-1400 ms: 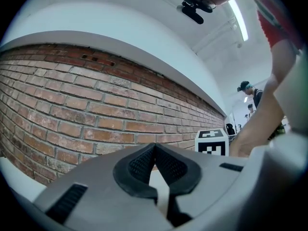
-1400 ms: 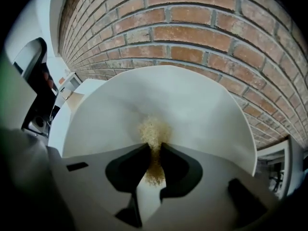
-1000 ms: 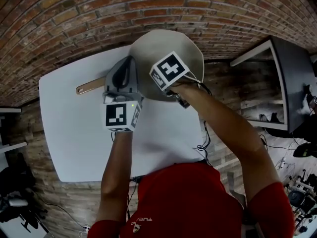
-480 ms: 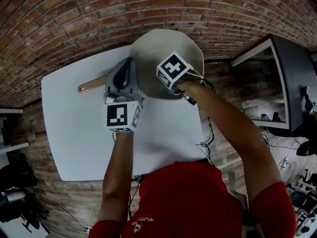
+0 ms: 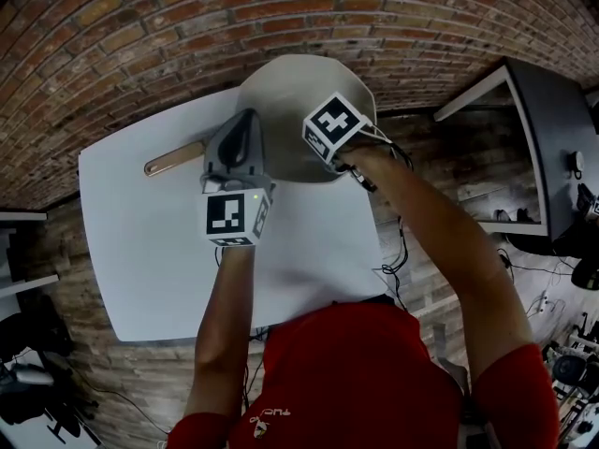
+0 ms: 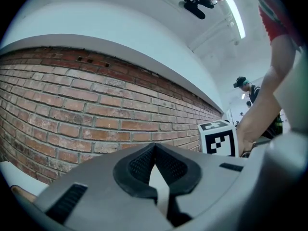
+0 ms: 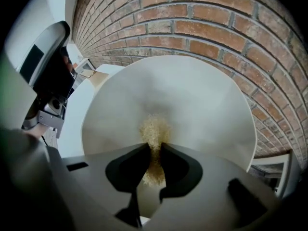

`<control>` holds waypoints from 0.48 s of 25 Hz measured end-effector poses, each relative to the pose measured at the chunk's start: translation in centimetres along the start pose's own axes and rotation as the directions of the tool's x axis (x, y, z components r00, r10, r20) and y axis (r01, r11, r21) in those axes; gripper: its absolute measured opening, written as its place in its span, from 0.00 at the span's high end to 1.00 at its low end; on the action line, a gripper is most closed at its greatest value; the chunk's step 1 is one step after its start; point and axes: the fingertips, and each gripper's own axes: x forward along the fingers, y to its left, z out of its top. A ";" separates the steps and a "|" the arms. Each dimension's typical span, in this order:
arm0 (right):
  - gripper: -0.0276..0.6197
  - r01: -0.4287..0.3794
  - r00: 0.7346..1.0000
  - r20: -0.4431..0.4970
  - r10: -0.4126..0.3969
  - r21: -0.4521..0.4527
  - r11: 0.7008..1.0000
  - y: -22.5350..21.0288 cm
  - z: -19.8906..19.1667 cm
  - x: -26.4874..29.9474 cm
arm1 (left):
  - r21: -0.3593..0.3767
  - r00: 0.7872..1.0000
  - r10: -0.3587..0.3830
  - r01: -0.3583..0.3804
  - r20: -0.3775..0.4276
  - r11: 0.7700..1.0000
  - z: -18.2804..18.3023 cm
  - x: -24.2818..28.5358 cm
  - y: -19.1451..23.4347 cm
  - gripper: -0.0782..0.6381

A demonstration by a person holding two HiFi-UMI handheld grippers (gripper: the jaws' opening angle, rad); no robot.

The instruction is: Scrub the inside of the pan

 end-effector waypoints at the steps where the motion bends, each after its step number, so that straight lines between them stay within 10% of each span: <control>1: 0.84 0.000 1.000 0.018 0.000 -0.002 1.000 0.0 0.2 -0.4 | 0.003 1.000 -0.001 0.001 -0.001 1.000 0.1 -0.1 -0.2 0.87; 7: 0.84 -0.009 0.955 0.295 0.023 -0.051 0.999 1.6 2.8 -5.4 | 0.020 1.000 -0.015 0.015 0.009 1.000 1.2 -0.6 -1.7 0.87; 12: 0.84 -0.038 0.796 0.601 0.073 -0.071 0.997 4.2 3.6 -11.7 | 0.024 1.000 -0.024 0.024 0.019 0.999 2.8 -1.3 -2.8 0.87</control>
